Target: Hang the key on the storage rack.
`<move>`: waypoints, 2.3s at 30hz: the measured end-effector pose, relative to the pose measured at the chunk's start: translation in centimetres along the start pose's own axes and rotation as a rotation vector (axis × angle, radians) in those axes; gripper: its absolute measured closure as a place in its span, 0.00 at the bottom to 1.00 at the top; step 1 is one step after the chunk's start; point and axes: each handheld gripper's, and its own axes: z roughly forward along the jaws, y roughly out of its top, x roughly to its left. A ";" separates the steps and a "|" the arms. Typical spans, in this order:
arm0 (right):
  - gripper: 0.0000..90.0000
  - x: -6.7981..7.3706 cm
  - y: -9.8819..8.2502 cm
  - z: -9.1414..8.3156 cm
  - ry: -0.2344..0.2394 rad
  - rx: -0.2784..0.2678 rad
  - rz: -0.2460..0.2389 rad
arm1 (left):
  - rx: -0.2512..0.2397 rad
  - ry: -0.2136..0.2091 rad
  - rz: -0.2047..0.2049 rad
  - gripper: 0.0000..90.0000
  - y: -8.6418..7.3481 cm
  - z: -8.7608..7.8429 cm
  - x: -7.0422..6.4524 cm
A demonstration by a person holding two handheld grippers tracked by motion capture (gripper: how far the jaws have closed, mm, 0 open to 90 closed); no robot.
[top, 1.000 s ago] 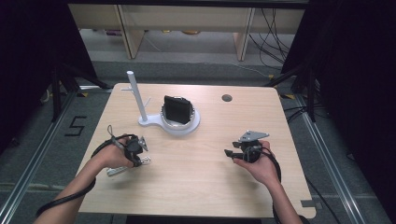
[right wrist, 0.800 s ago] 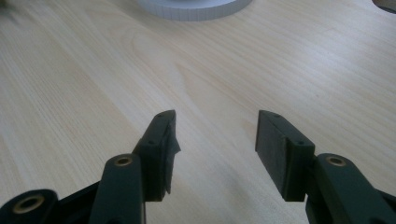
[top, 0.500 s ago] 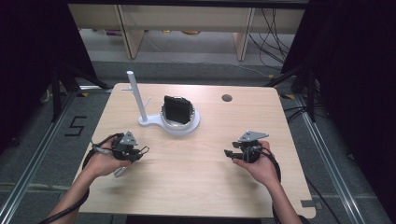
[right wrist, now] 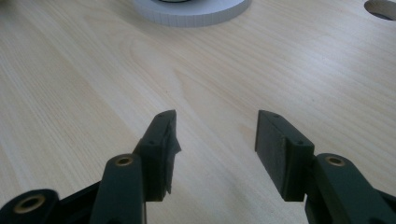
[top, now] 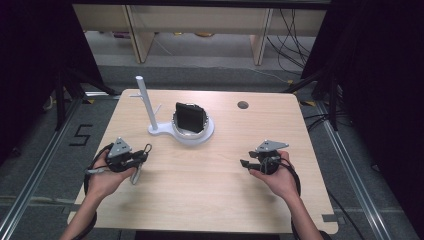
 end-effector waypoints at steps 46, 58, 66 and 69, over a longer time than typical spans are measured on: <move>0.55 0.2 -0.3 0.0 0.002 0.011 0.024 | -0.338 0.200 -0.178 0.84 3.2 -1.5 2.7; 0.55 0.1 -0.4 0.2 -0.001 0.010 0.022 | -0.358 0.226 -0.184 0.84 5.6 -1.4 4.7; 0.55 0.0 -0.4 0.2 -0.004 0.005 0.006 | -0.348 0.238 -0.181 0.84 7.6 -0.9 6.0; 0.55 0.0 -0.5 0.3 -0.004 0.007 0.007 | -0.346 0.234 -0.193 0.84 8.1 -0.4 6.3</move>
